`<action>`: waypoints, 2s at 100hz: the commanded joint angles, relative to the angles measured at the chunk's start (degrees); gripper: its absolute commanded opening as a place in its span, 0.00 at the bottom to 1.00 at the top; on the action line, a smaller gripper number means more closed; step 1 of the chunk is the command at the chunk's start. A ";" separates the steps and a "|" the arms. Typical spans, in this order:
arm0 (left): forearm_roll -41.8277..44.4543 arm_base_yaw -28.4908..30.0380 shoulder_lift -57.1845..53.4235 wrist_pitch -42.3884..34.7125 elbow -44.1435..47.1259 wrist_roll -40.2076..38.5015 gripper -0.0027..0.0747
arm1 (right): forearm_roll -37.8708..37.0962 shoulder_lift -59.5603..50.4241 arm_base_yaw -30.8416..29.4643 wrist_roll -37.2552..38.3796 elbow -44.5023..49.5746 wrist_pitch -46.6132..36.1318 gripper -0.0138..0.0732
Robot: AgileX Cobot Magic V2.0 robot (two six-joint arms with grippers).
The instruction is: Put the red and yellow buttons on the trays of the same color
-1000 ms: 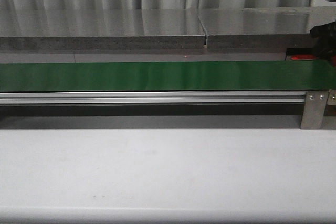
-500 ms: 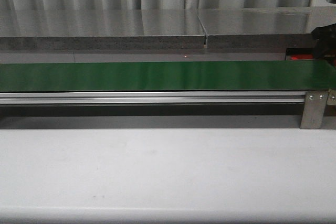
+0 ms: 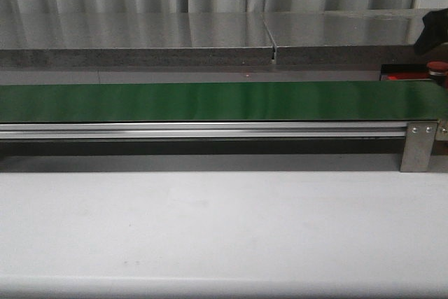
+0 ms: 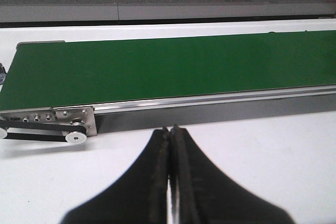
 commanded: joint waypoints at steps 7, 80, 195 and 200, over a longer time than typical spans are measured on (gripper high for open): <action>-1.00 -0.44 0.34 -3.85 -1.39 -0.10 0.01 | 1.06 -10.12 -0.26 -0.14 -2.38 -0.50 0.83; -1.00 -0.44 0.34 -3.85 -1.39 -0.10 0.01 | 3.76 -42.09 -0.08 -0.45 20.18 6.44 0.83; -1.00 -0.44 0.34 -3.85 -1.39 -0.10 0.01 | 8.56 -100.17 8.77 -3.36 82.72 -12.61 0.48; -1.00 -0.44 0.34 -3.85 -1.39 -0.10 0.01 | 8.56 -100.17 8.77 -3.36 82.72 -11.96 0.34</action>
